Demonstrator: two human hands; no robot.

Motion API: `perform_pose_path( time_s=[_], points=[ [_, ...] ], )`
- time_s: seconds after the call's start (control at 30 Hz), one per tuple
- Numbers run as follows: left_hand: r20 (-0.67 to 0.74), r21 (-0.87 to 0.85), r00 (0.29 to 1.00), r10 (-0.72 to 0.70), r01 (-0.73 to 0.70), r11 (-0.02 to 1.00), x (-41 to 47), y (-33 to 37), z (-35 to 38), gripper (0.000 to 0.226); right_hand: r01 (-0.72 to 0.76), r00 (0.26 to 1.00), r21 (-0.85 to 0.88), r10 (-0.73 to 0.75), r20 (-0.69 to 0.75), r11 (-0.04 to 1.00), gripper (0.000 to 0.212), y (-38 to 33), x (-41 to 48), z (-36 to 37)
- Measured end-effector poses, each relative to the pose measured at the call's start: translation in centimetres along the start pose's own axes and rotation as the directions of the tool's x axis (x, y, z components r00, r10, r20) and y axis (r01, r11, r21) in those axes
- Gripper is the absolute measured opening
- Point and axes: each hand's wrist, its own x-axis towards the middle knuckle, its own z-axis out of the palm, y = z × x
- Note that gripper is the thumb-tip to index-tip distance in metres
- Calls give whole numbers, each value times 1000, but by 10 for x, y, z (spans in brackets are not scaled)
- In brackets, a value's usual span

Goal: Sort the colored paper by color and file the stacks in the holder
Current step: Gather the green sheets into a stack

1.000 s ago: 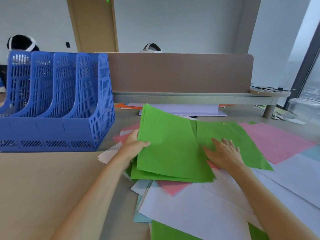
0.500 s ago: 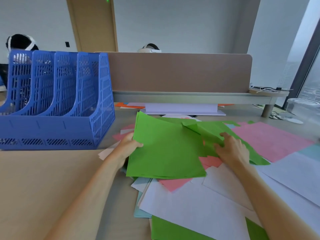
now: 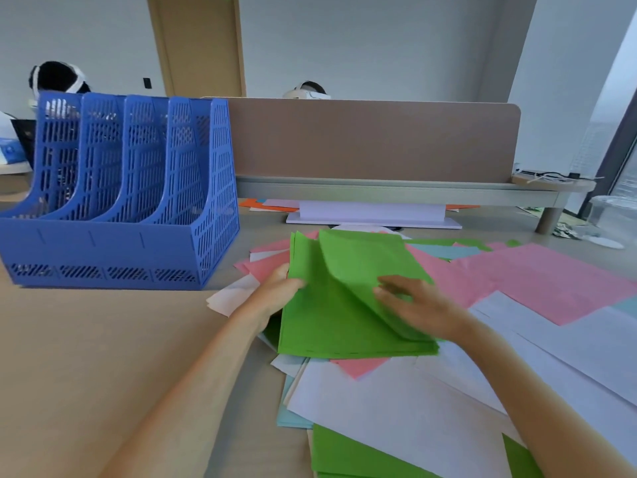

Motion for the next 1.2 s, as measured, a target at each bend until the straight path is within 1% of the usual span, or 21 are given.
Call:
perform_pose_path(
  time_s=[0.07,0.1,0.17,0.2,0.27,0.33,0.4,0.43,0.5,0.6,0.67,0.73,0.77,0.8,0.83,0.9,0.97,1.03,1.07,1.13,1.2],
  points=[
    [-5,20,1000,14,-14,1000,0,0,1,38,64,996,-164,-52,74,984,53,-6,-4,11],
    [-9,28,1000,14,-14,1000,-1,1,2,41,100,992,-201,-82,94,975,53,-8,-6,15],
    [-10,24,999,32,-32,999,-1,1,1,42,169,982,-209,-147,116,963,52,-14,-9,20],
    [-12,16,999,44,-44,999,1,-1,0,38,189,978,-187,-169,121,964,52,-17,-11,22],
    [-33,9,999,42,-42,999,5,-6,-1,43,186,977,-93,-174,120,978,50,-21,-11,24],
    [-44,13,998,39,-38,999,11,-10,-2,42,141,989,15,-142,44,990,48,-21,-4,18],
    [-37,19,999,38,-37,999,14,-10,-2,36,21,997,78,-16,-72,997,46,-14,12,5],
    [-41,19,999,32,-32,999,14,-10,-2,32,-60,993,77,68,-99,995,47,-9,20,-3],
    [-64,9,998,22,-21,1000,15,-10,-5,25,-222,970,26,223,-91,975,51,-1,29,-14],
    [-88,42,996,5,-1,999,18,-10,-7,23,-330,940,-2,328,-92,944,55,4,36,-14],
    [-82,64,997,13,-8,998,18,-10,-7,21,-354,926,69,360,-115,933,62,5,41,-15],
    [-80,66,997,22,-16,998,16,-8,-5,21,-358,914,250,393,-103,899,64,3,47,-15],
    [-81,64,996,30,-24,998,15,-8,-4,20,-362,906,339,413,-91,868,62,2,48,-15],
    [-85,68,996,37,-31,997,14,-7,-3,18,-362,899,410,429,-83,837,59,2,48,-14],
    [-93,82,994,57,-50,995,13,-6,-2,18,-356,893,455,440,-91,817,60,4,49,-12],
    [-110,116,988,111,-99,988,13,-6,-2,20,-333,883,440,439,-163,834,58,10,52,-11],
    [-148,117,977,152,-135,984,13,-3,-3,20,-322,895,405,415,-164,856,44,13,52,-13],
    [-184,112,969,165,-146,983,15,-2,-6,19,-326,921,415,384,-63,849,26,10,48,-16],
    [-197,119,966,165,-144,982,16,-2,-7,19,-330,931,405,364,-9,853,22,7,45,-18],
    [-207,156,967,145,-114,981,17,-4,-6,20,-324,939,406,344,24,855,22,6,44,-21],
    [-191,224,976,107,-62,973,18,-8,-4,19,-349,927,493,371,57,797,20,5,42,-22]
  ],
)
